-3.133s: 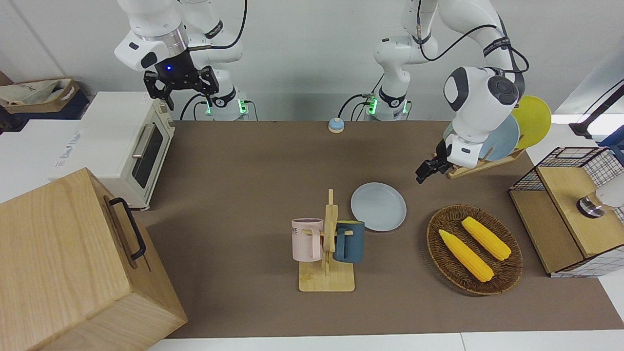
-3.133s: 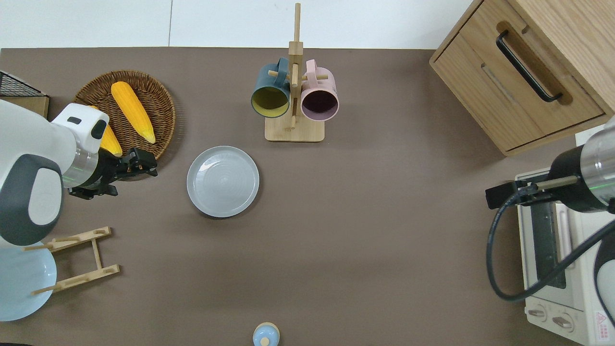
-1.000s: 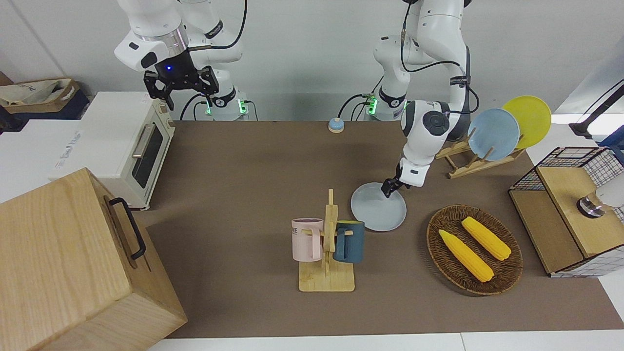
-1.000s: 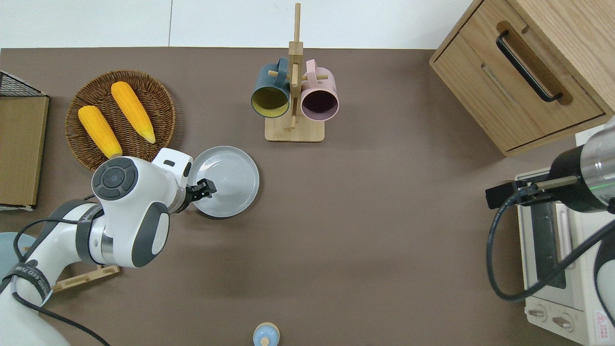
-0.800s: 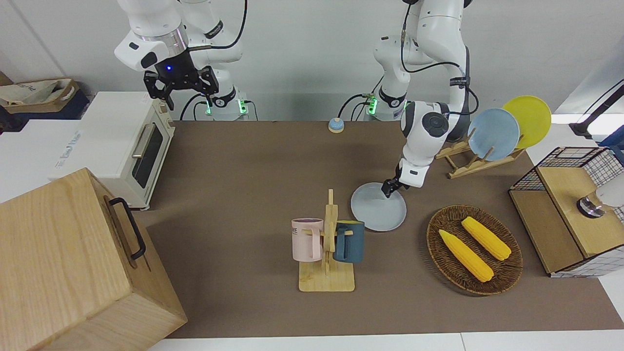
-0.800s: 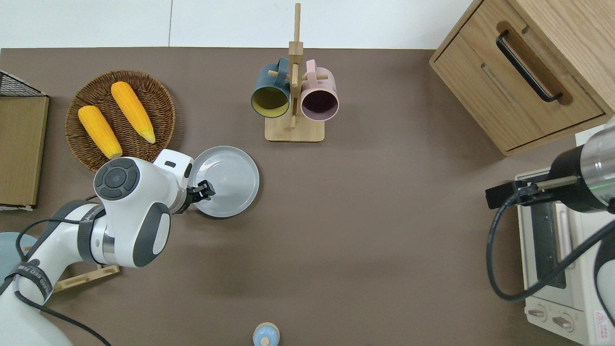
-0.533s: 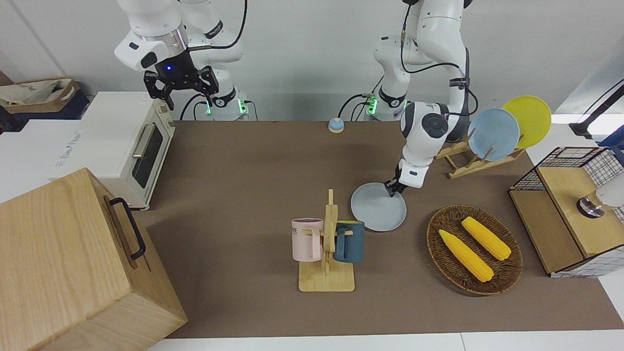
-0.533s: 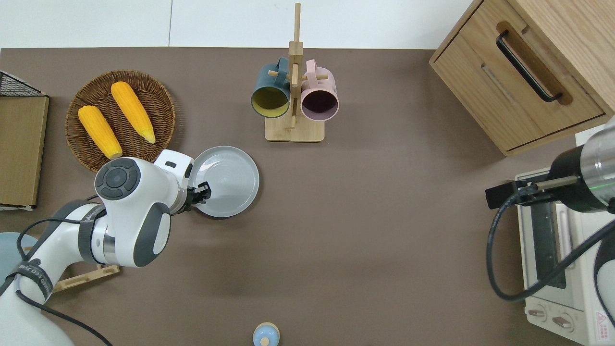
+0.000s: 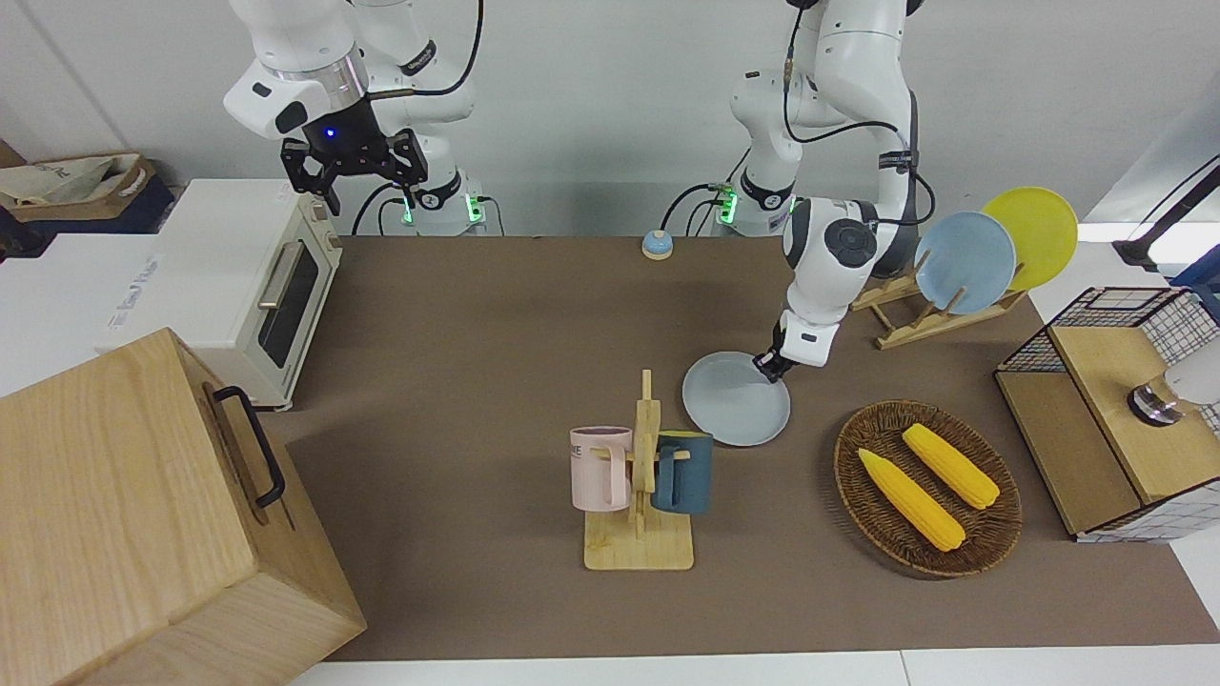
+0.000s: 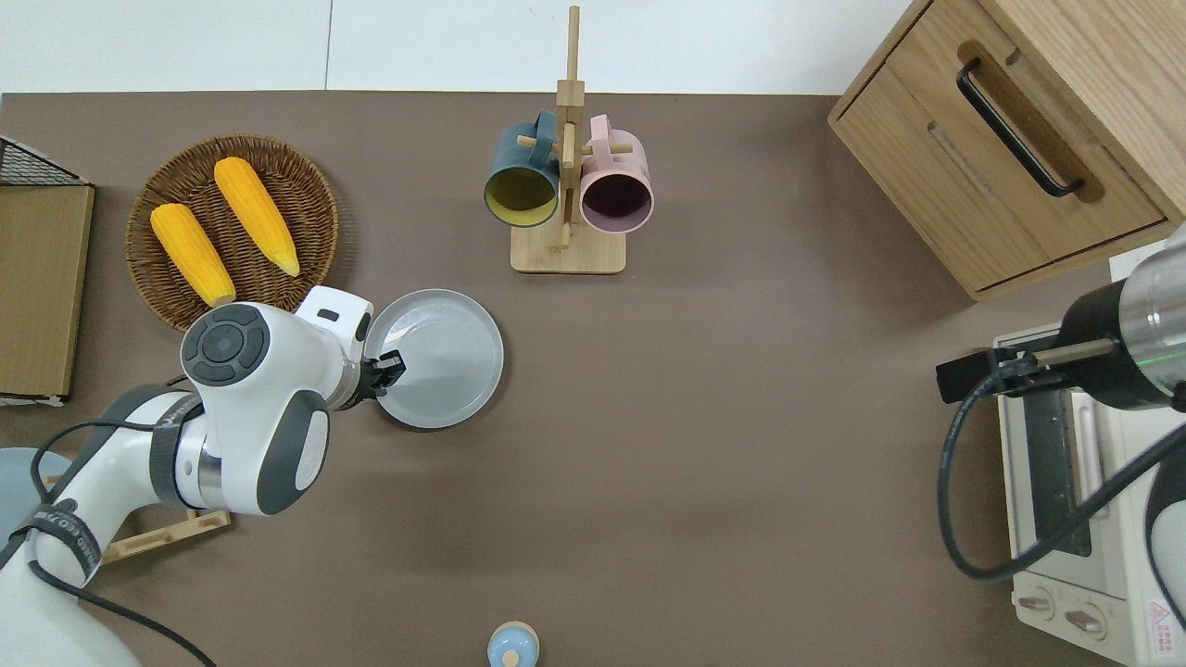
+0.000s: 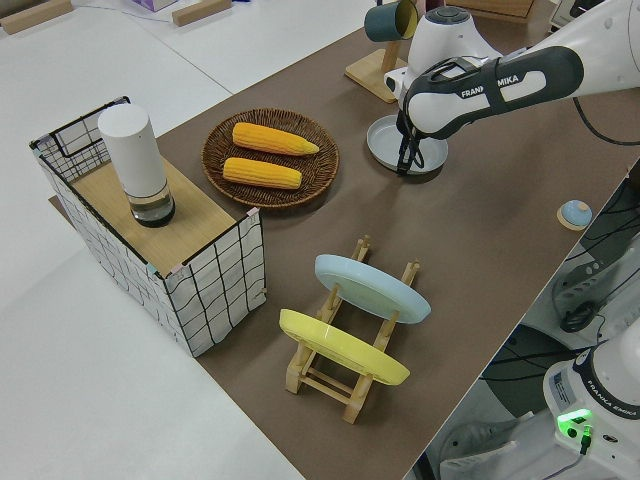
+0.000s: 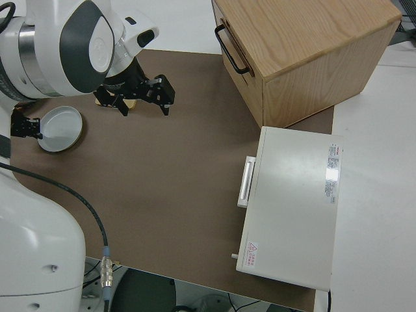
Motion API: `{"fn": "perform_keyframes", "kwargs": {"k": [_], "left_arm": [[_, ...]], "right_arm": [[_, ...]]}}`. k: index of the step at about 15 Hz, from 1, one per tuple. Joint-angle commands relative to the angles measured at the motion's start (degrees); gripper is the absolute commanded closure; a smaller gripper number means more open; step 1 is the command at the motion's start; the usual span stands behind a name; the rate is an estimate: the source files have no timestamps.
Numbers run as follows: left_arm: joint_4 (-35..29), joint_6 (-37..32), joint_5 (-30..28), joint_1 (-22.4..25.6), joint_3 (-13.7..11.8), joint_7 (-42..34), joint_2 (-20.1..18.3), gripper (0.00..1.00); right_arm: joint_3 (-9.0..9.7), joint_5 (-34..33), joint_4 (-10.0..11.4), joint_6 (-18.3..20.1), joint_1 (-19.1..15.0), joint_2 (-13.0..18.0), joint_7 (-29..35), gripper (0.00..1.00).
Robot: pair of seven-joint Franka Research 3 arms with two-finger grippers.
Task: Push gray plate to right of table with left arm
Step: 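Lower the left gripper against the gray plate's rim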
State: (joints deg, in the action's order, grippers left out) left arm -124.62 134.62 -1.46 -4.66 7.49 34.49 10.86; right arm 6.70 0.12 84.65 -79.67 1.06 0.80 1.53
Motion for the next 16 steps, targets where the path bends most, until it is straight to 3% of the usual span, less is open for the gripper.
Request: {"fn": "perform_keyframes", "kwargs": {"k": [1,8,16], "left_arm": [[-1.06,0.91,1.11,-0.87,-0.55,1.37,0.83,1.0],[-0.97,0.91,1.02,-1.14,1.03,3.56,1.0,1.0],[-0.53,0.82,1.02,-5.36,1.21,10.76,1.27,1.0]], "right_arm": [[0.86,0.59,-0.46,0.83,-1.15,0.17,0.05,0.017],[0.86,0.59,-0.46,0.83,-1.15,0.17,0.05,0.017],[0.86,0.59,-0.46,0.83,-1.15,0.17,0.14,0.017]]}}
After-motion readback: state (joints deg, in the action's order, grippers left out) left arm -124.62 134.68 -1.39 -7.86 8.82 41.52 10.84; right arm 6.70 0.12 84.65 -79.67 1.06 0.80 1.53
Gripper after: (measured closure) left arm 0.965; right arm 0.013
